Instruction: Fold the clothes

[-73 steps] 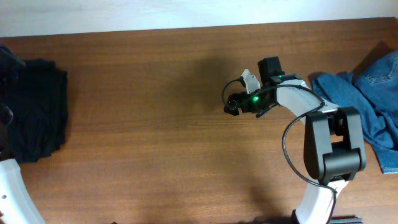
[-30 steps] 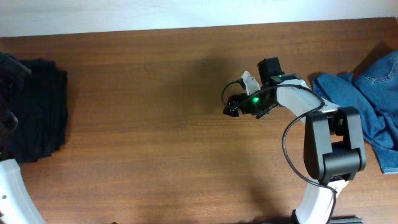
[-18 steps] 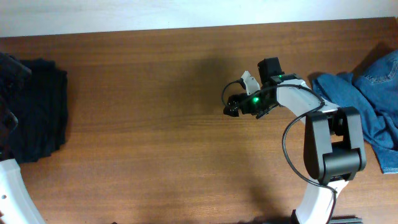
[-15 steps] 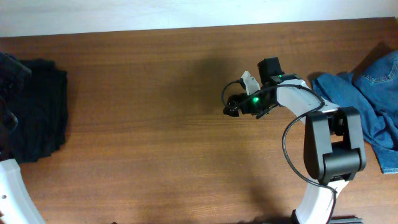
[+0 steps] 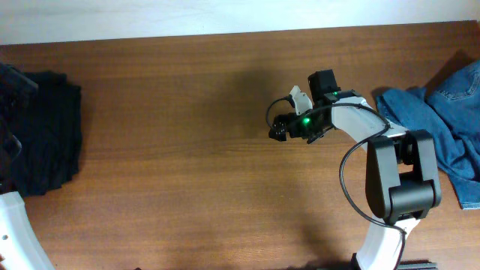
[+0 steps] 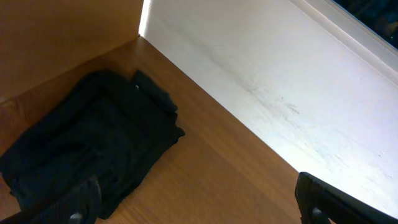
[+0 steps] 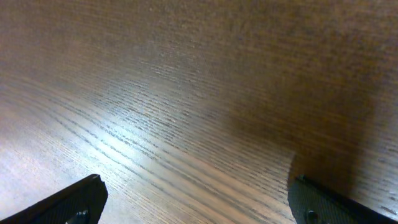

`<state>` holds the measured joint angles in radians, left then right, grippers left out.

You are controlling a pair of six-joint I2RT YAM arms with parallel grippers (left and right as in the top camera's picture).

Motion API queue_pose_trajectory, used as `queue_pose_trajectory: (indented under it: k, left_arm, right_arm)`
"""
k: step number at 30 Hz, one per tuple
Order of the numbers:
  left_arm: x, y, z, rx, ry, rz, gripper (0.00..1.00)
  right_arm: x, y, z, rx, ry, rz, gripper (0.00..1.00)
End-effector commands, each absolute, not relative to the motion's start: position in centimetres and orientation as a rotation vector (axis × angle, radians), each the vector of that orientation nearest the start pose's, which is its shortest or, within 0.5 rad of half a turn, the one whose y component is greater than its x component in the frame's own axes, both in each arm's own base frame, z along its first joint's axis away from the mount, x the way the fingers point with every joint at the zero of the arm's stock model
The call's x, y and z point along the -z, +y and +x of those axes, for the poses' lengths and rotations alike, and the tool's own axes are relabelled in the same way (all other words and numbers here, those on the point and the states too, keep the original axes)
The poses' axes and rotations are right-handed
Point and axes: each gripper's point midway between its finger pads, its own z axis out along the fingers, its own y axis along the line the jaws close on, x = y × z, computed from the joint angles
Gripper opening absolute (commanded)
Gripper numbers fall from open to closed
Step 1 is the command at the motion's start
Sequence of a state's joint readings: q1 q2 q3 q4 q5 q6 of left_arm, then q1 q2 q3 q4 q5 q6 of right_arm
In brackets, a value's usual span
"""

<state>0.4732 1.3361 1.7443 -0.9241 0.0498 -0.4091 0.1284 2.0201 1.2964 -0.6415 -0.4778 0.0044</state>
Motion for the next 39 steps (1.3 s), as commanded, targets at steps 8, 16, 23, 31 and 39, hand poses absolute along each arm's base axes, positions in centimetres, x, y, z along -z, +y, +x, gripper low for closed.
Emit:
queue_pose_trajectory:
  k: [8, 16, 23, 31, 39]
  left_arm:
    - [-40.0, 16.1, 33.7, 0.028, 1.902, -0.863, 0.99]
    - [-40.0, 16.1, 33.7, 0.028, 1.902, -0.863, 0.99]
    - [-40.0, 16.1, 33.7, 0.028, 1.902, -0.863, 0.99]
    - [-40.0, 16.1, 33.7, 0.028, 1.902, -0.863, 0.99]
    - [-40.0, 16.1, 33.7, 0.028, 1.902, -0.863, 0.99]
  right_arm:
    - [6.1, 9.8, 35.1, -0.463, 3.116, -0.194, 0.99]
    - [5.5, 11.2, 36.1, -0.577, 3.056, -0.198, 0.99]
    - [4.0, 14.2, 36.9, -0.847, 2.946, -0.225, 0.99]
    - [2.4, 16.3, 35.6, -1.097, 2.921, -0.217, 0.99]
    - [1.8, 16.9, 34.7, -1.187, 2.926, -0.199, 0.99]
